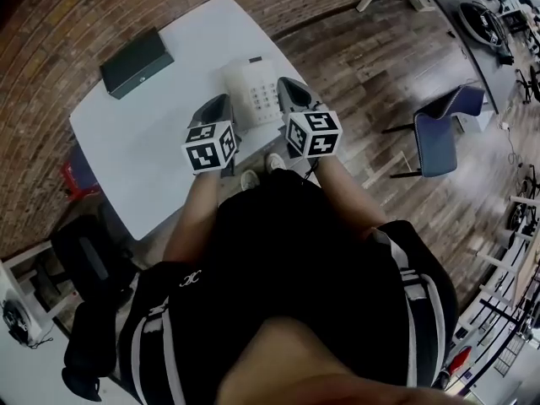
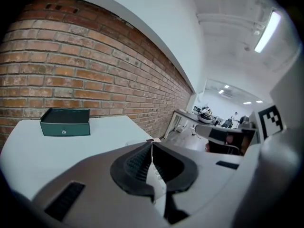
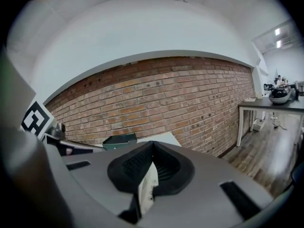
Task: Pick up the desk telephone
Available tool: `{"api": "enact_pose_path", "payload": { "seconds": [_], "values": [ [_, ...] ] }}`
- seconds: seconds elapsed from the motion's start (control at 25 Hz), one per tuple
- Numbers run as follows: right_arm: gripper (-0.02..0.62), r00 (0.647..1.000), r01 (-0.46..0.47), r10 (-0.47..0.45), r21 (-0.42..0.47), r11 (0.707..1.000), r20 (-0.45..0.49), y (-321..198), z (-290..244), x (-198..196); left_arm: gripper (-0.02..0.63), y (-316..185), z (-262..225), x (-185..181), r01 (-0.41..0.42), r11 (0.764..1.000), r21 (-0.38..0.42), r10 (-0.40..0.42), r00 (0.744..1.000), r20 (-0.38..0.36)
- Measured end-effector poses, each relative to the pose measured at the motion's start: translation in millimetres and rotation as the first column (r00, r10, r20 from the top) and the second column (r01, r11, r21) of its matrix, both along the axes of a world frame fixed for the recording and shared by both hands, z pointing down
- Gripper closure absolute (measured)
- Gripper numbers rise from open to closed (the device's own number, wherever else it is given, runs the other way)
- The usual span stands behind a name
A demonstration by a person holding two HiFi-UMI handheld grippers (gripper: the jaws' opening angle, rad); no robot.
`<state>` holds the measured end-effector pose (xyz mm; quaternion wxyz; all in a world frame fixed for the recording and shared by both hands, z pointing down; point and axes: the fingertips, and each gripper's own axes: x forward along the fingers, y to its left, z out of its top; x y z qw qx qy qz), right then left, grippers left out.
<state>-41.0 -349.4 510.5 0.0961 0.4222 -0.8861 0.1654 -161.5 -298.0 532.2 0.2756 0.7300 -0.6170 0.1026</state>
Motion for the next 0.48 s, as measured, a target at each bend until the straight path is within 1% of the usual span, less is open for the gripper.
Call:
{"api": "enact_pose_path", "payload": {
  "seconds": [0.16,0.36,0.4,0.44,0.48],
  "values": [
    [0.597,0.999,0.034,-0.036,-0.039,0.999,-0.034,-17,25,3,0.603,-9,19,2,0.000,0.998,-0.060,-0.002,0.999,-0.034],
    [0.597,0.997,0.039,-0.046,-0.100,0.994,-0.061,-42,61,10,0.601,-22,43,3,0.018,0.993,-0.120,-0.028,0.996,-0.082],
    [0.597,0.997,0.039,-0.046,-0.113,0.993,-0.064,-47,68,12,0.593,-24,47,3,0.017,0.992,-0.127,-0.030,0.995,-0.097],
    [0.595,0.997,0.039,-0.047,-0.126,0.991,-0.063,-50,74,14,0.568,-26,51,4,0.014,0.991,-0.135,-0.029,0.993,-0.113],
    [0.595,0.997,0.042,-0.050,-0.142,0.989,-0.057,-54,80,15,0.520,-29,55,5,0.008,0.990,-0.144,-0.026,0.991,-0.128]
  ]
}}
